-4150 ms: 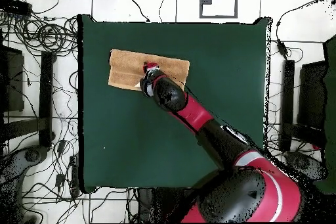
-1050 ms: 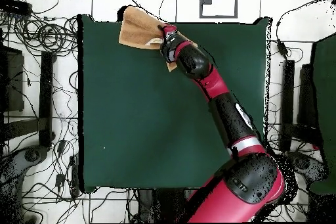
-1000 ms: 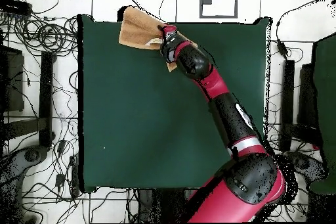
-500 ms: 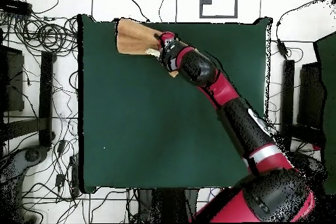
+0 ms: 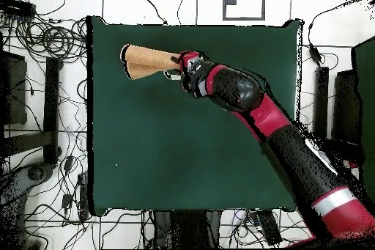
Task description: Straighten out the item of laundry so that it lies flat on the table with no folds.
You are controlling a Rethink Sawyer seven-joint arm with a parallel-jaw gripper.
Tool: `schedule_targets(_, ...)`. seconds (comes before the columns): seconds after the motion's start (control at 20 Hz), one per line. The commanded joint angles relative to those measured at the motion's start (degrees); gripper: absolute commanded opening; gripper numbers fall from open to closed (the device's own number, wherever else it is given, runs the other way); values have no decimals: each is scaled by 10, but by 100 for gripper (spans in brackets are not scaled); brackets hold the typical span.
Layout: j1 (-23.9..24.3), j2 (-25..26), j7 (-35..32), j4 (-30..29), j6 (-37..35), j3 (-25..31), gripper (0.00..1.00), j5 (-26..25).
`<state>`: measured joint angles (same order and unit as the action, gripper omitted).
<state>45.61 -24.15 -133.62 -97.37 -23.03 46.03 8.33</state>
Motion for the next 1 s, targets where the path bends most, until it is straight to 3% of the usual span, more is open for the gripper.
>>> schedule_targets(0.05, -14, -44, -157, -120, -35, -23, 0, 75)
schedule_targets(0.25, -8, -65, -169, -158, -36, -7, 0, 111)
schedule_targets(0.65, 50, -86, -165, -268, 2, 77, 0, 160)
schedule_targets(1.0, 92, -82, -152, -348, 59, 118, 0, 140)
